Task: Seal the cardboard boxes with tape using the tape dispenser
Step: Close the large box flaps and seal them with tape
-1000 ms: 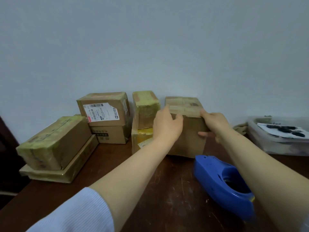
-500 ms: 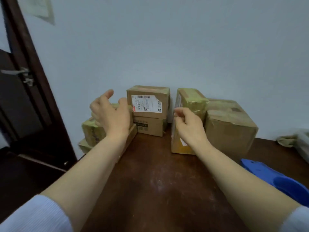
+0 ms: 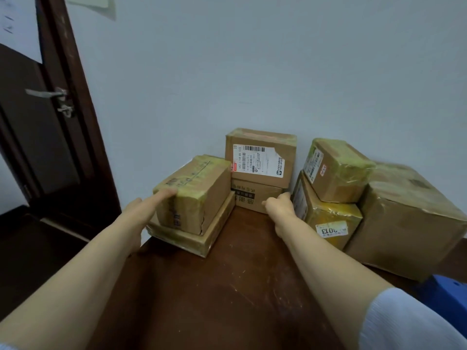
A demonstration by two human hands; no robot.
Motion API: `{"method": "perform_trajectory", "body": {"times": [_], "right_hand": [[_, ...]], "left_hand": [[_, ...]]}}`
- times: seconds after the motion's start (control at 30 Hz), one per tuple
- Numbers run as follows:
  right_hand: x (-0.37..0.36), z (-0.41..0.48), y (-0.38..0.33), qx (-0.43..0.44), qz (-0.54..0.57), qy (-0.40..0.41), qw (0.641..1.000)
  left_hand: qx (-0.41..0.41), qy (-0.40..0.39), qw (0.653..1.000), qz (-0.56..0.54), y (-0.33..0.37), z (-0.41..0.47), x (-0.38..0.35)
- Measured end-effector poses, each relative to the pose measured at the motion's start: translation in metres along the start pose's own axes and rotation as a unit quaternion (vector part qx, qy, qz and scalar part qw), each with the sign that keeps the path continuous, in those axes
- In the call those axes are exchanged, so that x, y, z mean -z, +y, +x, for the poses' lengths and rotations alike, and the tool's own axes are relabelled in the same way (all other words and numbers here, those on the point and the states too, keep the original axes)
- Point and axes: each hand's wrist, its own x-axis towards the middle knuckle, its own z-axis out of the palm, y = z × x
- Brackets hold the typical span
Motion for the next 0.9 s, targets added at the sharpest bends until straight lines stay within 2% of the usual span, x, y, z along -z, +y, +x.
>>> {"method": "perform_trajectory", "body": {"times": [0.13,0.27,0.43,0.57,0.63,0.77,0.83,0.9], "right_hand": [[-0.010,0.009,0.005,0.001,0.032,0.019,0.999],[-0.013,0.005,0.012,0.015,0.022,0.064,0.998],[-0.022,-0.006,0.013,0.029,0.015,0.052,0.998],[-0.027,-0.024,0.012,0.030,0.062,0.088,0.994],[-0.037,-0.042,0.014,0.015,0.087,0.025,0.996],[-0.054,-0.070,0.011,-0.022,0.102,-0.161,0.981],[-0.056,-0.073,0.010,-0.009,0.080,-0.190,0.979],[-0.054,-0.071,0.011,-0.013,0.069,-0.180,0.981]], "left_hand": [[-0.020,-0.019,1.000,0.015,-0.002,0.003,-0.001],[-0.004,-0.048,0.999,-0.013,-0.004,0.002,-0.004],[0.003,-0.070,0.997,-0.042,-0.005,0.007,-0.007],[-0.007,-0.085,0.995,-0.048,-0.001,0.006,-0.007],[-0.015,-0.083,0.995,-0.054,-0.002,0.008,-0.004],[-0.014,-0.103,0.994,-0.025,-0.006,0.006,-0.012],[-0.018,-0.107,0.994,-0.025,-0.008,0.000,-0.018],[-0.021,-0.122,0.992,-0.009,-0.010,-0.004,-0.024]]}}
